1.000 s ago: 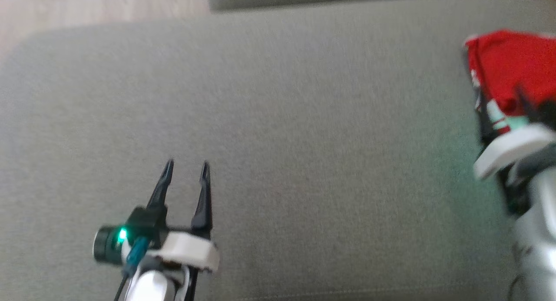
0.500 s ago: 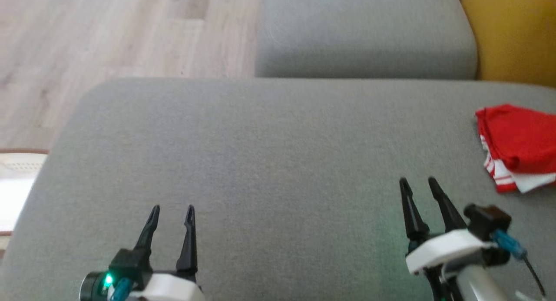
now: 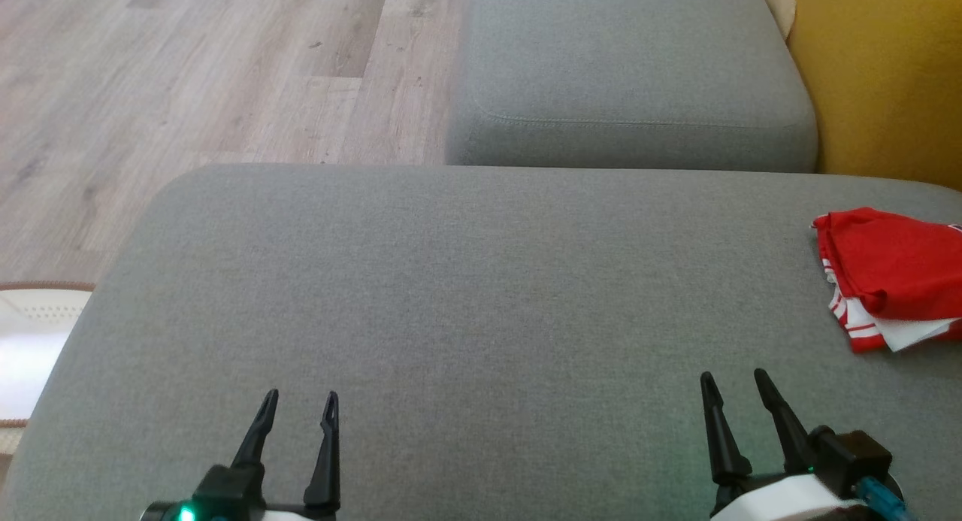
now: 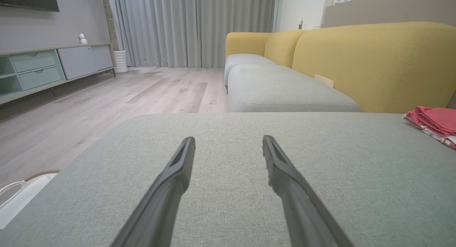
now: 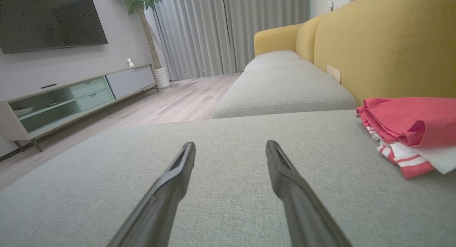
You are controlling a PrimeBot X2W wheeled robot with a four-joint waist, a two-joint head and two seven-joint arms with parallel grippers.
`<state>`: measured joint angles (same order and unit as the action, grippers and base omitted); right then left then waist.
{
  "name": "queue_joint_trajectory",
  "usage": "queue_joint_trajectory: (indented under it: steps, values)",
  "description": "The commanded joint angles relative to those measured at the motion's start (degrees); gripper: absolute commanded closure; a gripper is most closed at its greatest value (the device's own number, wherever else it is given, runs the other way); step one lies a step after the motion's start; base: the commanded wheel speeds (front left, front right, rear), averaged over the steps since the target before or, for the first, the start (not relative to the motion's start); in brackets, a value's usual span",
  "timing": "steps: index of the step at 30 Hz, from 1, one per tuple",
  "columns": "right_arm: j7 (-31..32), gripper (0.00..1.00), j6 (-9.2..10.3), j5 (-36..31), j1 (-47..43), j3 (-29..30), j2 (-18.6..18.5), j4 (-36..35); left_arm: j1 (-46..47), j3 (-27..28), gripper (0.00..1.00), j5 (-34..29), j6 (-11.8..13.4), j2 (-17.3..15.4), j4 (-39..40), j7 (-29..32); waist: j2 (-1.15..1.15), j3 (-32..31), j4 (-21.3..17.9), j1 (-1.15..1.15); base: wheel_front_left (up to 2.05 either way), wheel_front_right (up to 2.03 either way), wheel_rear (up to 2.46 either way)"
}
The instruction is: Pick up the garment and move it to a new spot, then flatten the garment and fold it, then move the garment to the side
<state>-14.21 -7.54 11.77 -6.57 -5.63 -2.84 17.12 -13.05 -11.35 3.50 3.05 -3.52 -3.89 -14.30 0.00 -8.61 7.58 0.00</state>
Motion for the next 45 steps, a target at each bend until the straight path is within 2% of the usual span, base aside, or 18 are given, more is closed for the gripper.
queue_joint_trajectory:
  steps: [1,6,7,11,16,45]
  values:
    - [-0.78,0.0,0.05,-0.64,1.61,-1.25,-0.11,-2.38,2.1,1.71,0.0,-0.43,-0.07,0.14,2.18,-0.7,0.0,-0.01,-0.2,0.0,0.0,0.0,0.0]
    - [-0.78,0.0,0.05,-0.39,1.16,-1.6,-0.06,-3.34,2.13,1.65,0.0,-0.95,0.25,0.26,2.01,-0.7,0.0,0.25,-1.17,0.0,0.0,0.0,0.0]
    - [0.0,1.0,0.0,-0.34,-0.21,-0.21,0.09,-1.25,-0.03,-0.05,1.0,-0.51,0.05,0.02,-0.03,0.0,0.0,0.21,-1.17,0.0,0.0,0.0,0.0]
    - [0.17,1.0,0.0,0.1,-0.85,-0.34,0.1,1.29,-0.74,-0.3,1.0,-0.11,-0.01,0.13,-2.75,0.2,0.0,0.28,-1.31,0.0,0.0,0.0,0.0]
    - [0.78,1.0,0.0,2.76,-0.44,-0.02,0.06,1.1,-0.24,0.11,1.0,2.97,-0.23,0.01,-2.7,0.66,0.0,0.57,-1.54,0.0,0.0,0.0,0.0]
    - [5.33,1.0,0.01,21.78,2.75,2.6,-0.23,0.12,4.63,3.11,1.0,24.77,-2.8,-0.81,-4.9,4.55,0.0,2.55,-2.99,0.0,0.0,0.0,0.0]
